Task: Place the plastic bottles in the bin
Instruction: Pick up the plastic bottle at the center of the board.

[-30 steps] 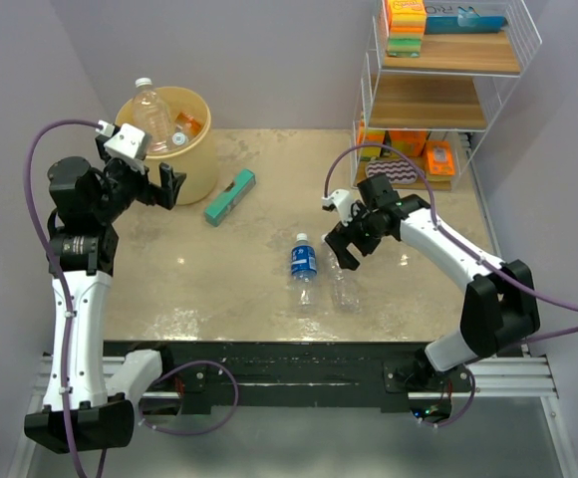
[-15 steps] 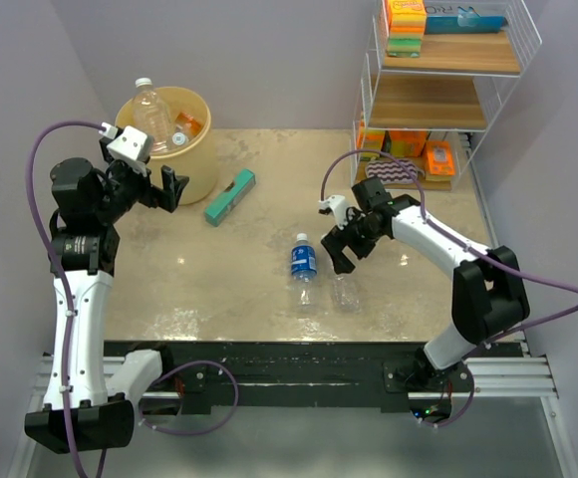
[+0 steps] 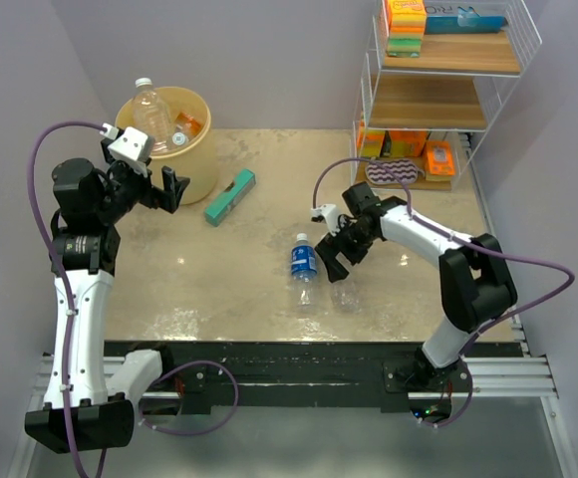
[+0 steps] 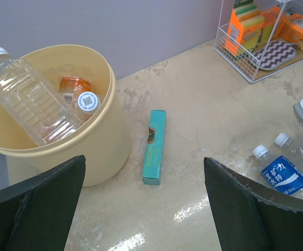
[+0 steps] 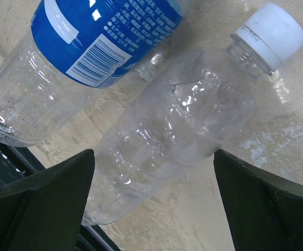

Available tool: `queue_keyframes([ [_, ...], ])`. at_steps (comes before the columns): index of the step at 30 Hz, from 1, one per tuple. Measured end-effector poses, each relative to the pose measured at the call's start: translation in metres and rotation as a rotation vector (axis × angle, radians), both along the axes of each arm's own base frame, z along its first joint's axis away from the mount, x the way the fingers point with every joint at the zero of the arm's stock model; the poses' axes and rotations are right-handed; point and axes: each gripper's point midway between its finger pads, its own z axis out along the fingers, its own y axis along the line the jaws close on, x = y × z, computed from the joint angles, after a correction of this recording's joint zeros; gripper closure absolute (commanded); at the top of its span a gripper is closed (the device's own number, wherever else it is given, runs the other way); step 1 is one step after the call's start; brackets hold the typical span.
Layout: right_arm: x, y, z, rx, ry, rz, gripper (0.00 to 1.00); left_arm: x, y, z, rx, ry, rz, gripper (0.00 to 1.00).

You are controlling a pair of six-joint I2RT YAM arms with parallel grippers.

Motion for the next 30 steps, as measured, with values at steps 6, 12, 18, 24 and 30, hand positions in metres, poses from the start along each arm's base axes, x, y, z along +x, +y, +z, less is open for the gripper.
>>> queue_keyframes([
  [6, -0.01, 0.01, -0.015, -0.027, 0.03, 0.038, 0.01, 0.0, 0.0, 0.0, 0.0, 0.0, 0.0, 0.01],
  [12, -0.015, 0.011, -0.028, -0.07, 0.051, 0.052, 0.01, 0.0, 0.0, -0.001, 0.0, 0.001, 0.0, 0.01],
  [18, -0.009, 0.003, -0.035, -0.142, 0.017, 0.04, 0.01, 0.0, 0.0, -0.003, 0.0, 0.006, 0.001, 0.01],
  [24, -0.002, -0.006, -0.038, -0.21, -0.028, 0.027, 0.01, 0.001, 0.0, -0.014, -0.002, 0.028, 0.001, 0.01],
  [30, 0.001, -0.012, -0.039, -0.242, -0.048, 0.016, 0.06, 0.001, 0.0, -0.021, -0.003, 0.043, 0.0, 0.01],
])
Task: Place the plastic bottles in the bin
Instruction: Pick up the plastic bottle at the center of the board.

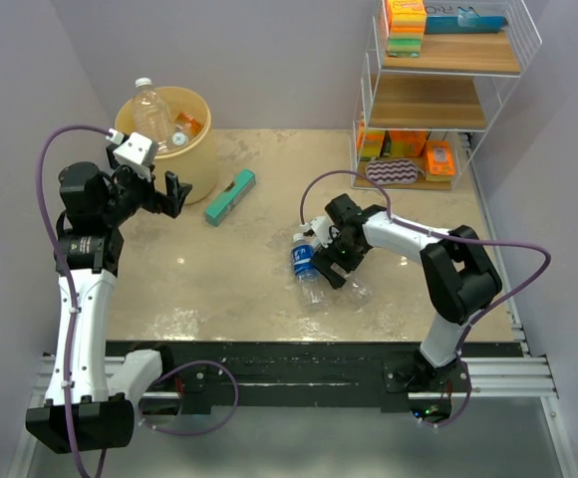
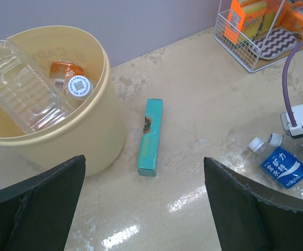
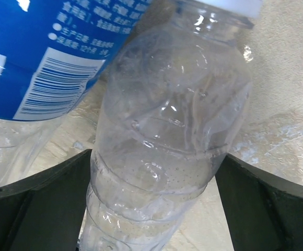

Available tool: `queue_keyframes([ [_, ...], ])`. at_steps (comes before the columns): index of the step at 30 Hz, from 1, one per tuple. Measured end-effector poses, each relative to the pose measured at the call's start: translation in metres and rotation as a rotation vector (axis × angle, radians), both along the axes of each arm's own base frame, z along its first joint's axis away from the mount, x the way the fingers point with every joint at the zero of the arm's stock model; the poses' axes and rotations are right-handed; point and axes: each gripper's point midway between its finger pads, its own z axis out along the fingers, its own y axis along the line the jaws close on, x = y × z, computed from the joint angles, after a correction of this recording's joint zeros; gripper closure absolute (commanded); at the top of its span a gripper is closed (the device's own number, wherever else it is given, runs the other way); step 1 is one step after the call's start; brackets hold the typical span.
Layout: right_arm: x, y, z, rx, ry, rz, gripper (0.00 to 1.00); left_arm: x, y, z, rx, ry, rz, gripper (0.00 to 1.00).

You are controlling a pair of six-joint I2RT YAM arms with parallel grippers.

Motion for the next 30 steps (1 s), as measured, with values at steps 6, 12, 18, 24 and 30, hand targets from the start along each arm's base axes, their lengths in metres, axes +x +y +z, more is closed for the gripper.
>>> queue_keyframes([
  [6, 0.002, -0.004, 0.0, -0.021, -0.011, -0.002, 0.16, 0.0, 0.0, -0.003, 0.005, 0.005, -0.001, 0.01],
  [12, 0.002, -0.008, 0.0, -0.041, -0.017, -0.003, 0.28, 0.0, 0.0, -0.008, 0.004, 0.015, -0.001, 0.01],
  [18, 0.011, -0.008, 0.01, -0.05, -0.049, 0.0, 0.37, 0.0, 0.0, -0.008, 0.004, 0.016, 0.0, 0.01],
  [24, 0.023, -0.007, 0.028, -0.048, -0.118, -0.002, 0.45, 0.001, 0.002, -0.009, 0.005, 0.018, 0.007, 0.01],
  [30, 0.035, -0.005, 0.04, -0.051, -0.159, -0.003, 0.5, 0.001, 0.002, -0.01, 0.005, 0.019, 0.01, 0.01],
])
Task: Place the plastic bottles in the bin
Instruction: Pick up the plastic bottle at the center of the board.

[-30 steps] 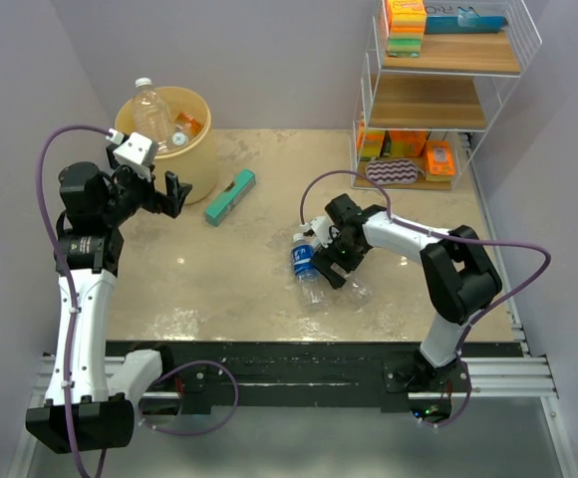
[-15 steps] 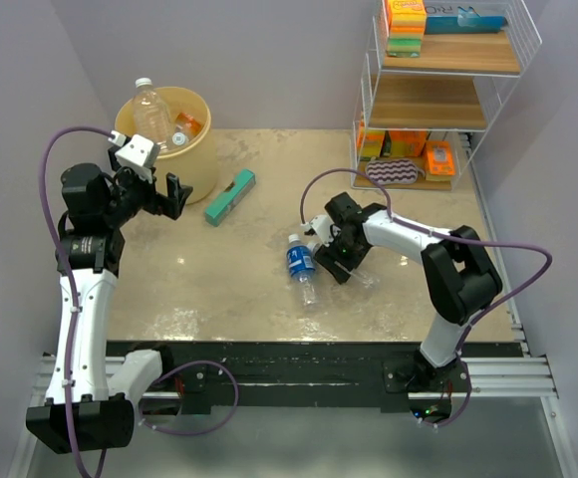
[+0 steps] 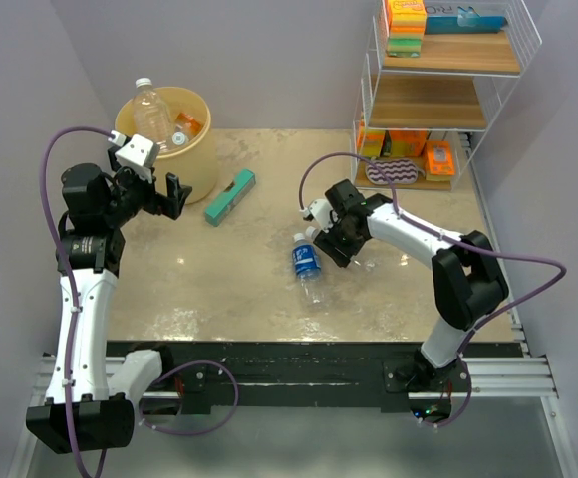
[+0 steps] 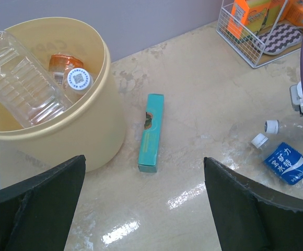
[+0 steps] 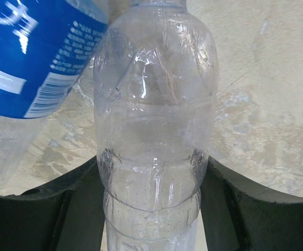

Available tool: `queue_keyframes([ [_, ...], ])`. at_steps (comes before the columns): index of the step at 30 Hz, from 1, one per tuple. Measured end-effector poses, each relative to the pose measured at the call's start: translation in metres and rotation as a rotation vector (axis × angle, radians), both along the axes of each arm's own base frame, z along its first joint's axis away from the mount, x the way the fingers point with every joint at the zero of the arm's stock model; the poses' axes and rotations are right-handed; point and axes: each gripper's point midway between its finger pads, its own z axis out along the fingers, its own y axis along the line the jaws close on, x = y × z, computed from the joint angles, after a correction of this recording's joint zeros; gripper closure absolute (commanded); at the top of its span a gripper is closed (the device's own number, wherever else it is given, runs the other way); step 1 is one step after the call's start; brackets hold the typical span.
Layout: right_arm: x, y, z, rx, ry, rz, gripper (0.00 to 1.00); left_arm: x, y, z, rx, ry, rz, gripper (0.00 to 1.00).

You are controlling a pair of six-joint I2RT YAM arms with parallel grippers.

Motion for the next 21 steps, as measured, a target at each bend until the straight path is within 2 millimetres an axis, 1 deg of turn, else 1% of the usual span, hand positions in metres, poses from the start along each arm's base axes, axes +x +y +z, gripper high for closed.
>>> queue_keyframes([
  [5, 0.009, 0.005, 0.02, 0.019, -0.037, 0.006, 0.53, 0.0, 0.0, 0.0, -0.005, 0.002, 0.0, 0.01],
  [8, 0.014, 0.008, 0.038, 0.042, -0.073, 0.007, 0.54, -0.001, -0.002, 0.0, -0.013, 0.005, -0.007, 0.01],
  [12, 0.022, 0.013, 0.067, 0.079, -0.134, 0.012, 0.55, -0.001, -0.005, 0.001, -0.031, 0.01, -0.017, 0.01],
  [14, 0.024, 0.015, 0.077, 0.09, -0.153, 0.014, 0.56, -0.001, -0.006, 0.001, -0.038, 0.011, -0.02, 0.01],
  [21, 0.029, 0.018, 0.098, 0.11, -0.188, 0.017, 0.58, 0.0, -0.009, 0.002, -0.063, 0.014, -0.033, 0.01],
])
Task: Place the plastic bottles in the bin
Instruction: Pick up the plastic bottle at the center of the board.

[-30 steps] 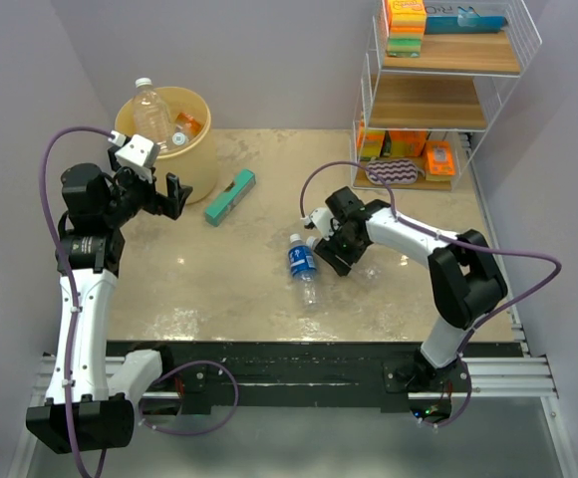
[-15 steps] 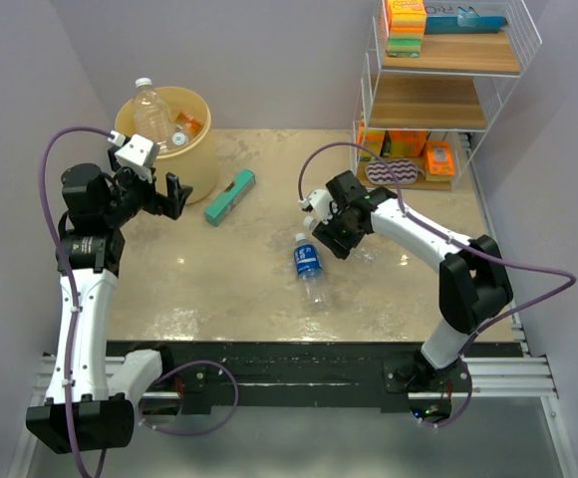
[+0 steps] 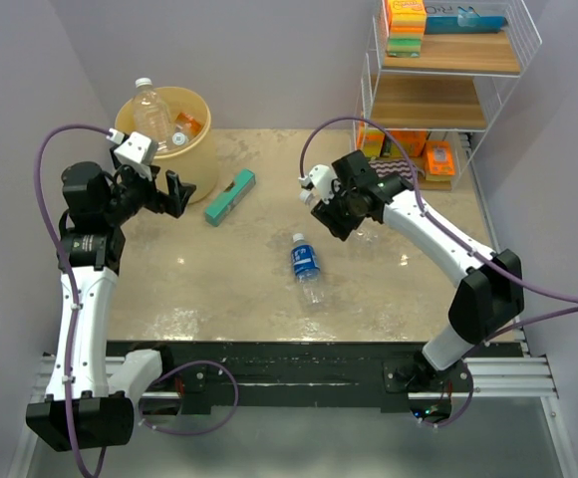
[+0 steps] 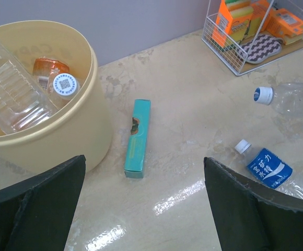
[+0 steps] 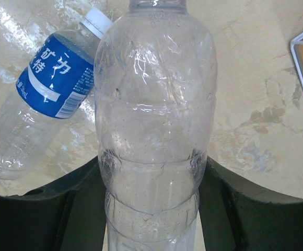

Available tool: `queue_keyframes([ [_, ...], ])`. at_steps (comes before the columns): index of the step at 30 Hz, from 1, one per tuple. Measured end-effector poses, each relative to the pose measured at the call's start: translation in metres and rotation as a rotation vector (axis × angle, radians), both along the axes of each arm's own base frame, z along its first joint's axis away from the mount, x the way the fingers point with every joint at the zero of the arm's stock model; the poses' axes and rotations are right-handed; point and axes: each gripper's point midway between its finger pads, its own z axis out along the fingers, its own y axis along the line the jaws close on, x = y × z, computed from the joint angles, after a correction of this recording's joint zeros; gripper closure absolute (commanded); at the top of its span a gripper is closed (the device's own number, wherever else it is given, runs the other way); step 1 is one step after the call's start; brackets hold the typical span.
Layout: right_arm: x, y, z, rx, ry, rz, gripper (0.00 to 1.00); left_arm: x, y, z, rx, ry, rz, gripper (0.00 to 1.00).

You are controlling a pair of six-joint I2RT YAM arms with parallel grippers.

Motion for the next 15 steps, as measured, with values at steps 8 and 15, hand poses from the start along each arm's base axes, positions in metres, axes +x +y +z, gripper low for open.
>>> queue_keyframes([
  [8, 0.003, 0.004, 0.029, 0.05, -0.062, 0.007, 0.6, 0.002, -0.002, 0.001, -0.027, 0.007, -0.006, 0.01],
  [15, 0.006, 0.014, 0.075, 0.138, -0.154, 0.029, 0.61, 0.003, -0.007, 0.007, -0.054, -0.009, -0.022, 0.01],
])
